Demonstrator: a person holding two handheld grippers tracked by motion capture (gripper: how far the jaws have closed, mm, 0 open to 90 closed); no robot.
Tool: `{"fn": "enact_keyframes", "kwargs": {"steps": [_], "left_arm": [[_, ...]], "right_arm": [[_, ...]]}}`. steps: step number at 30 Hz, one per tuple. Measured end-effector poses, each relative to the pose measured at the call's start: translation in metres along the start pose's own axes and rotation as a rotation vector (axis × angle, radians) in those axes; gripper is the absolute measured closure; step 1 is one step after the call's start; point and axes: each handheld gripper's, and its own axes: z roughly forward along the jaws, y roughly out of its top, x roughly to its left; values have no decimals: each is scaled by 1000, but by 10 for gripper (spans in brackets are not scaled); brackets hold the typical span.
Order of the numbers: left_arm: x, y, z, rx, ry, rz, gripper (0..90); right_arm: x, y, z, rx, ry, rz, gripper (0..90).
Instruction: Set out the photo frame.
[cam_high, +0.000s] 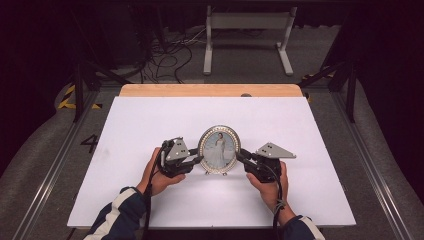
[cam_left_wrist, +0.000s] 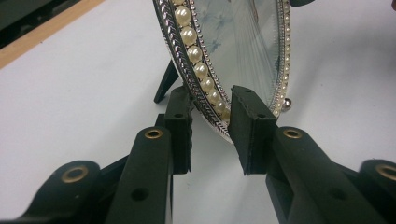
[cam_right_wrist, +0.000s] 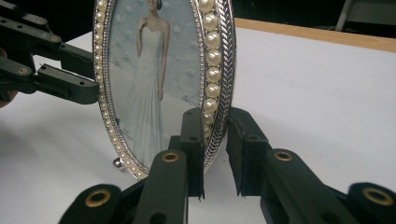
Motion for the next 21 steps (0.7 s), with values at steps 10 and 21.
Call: {"fn": "enact_keyframes", "kwargs": {"steps": [10, 21], "left_arm": [[-1, -4, 2, 6, 19, 2, 689], [-1, -6, 1, 3, 23, 3, 656]], "right_arm": [[4, -1, -2, 12, 3, -24, 765], [6, -1, -4, 16, -7, -69, 742]]}}
